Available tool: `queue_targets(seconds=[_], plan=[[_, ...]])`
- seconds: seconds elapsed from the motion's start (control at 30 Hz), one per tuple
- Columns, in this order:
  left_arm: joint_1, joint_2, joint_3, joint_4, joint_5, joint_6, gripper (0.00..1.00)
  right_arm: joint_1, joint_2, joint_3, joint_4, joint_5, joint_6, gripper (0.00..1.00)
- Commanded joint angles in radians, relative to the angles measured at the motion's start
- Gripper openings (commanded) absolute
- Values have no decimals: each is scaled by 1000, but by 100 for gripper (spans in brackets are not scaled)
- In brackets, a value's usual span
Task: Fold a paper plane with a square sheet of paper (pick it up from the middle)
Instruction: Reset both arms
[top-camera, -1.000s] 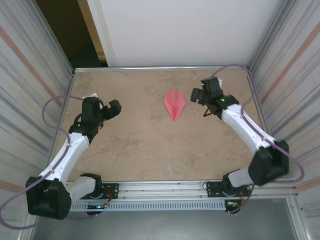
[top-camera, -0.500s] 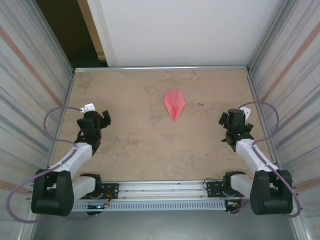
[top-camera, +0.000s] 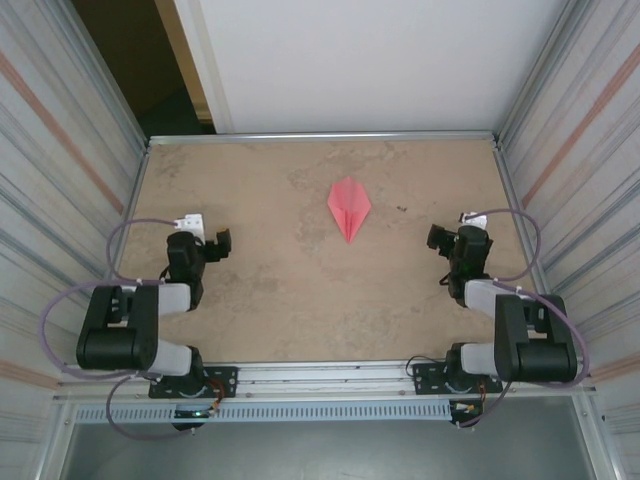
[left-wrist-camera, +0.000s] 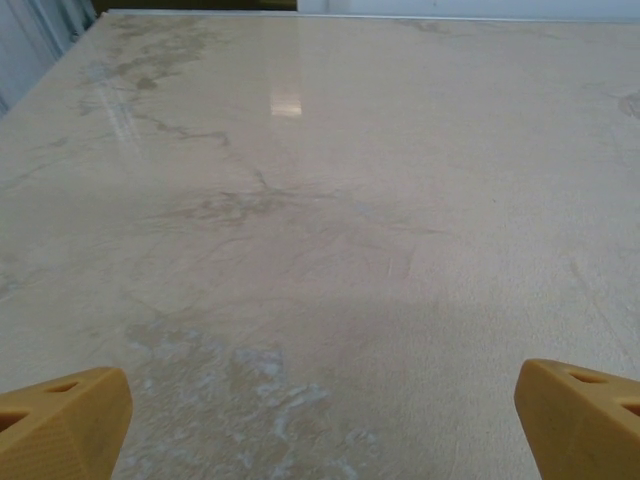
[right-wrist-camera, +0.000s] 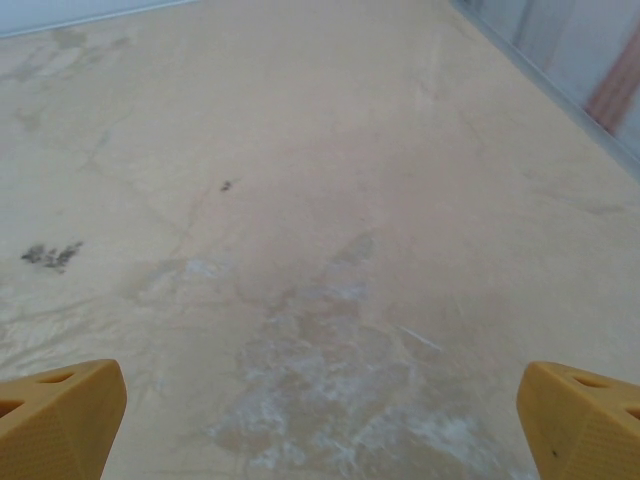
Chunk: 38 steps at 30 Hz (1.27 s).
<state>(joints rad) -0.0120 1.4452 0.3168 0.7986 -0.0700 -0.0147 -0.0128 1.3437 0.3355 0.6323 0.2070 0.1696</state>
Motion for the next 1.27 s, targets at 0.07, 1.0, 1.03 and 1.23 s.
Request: queue_targets(seconds=[0.07, 1.0, 1.03, 1.23], plan=[[9, 54, 58, 45, 28, 29, 99, -8, 108, 16, 193, -86, -59, 99], [-30, 70, 86, 11, -32, 59, 99, -6, 199, 60, 190, -73, -57, 99], [-24, 70, 93, 0, 5, 68, 99, -6, 199, 61, 190, -73, -56, 99], [-8, 69, 96, -10, 70, 76, 99, -7, 195, 57, 194, -74, -56, 99]])
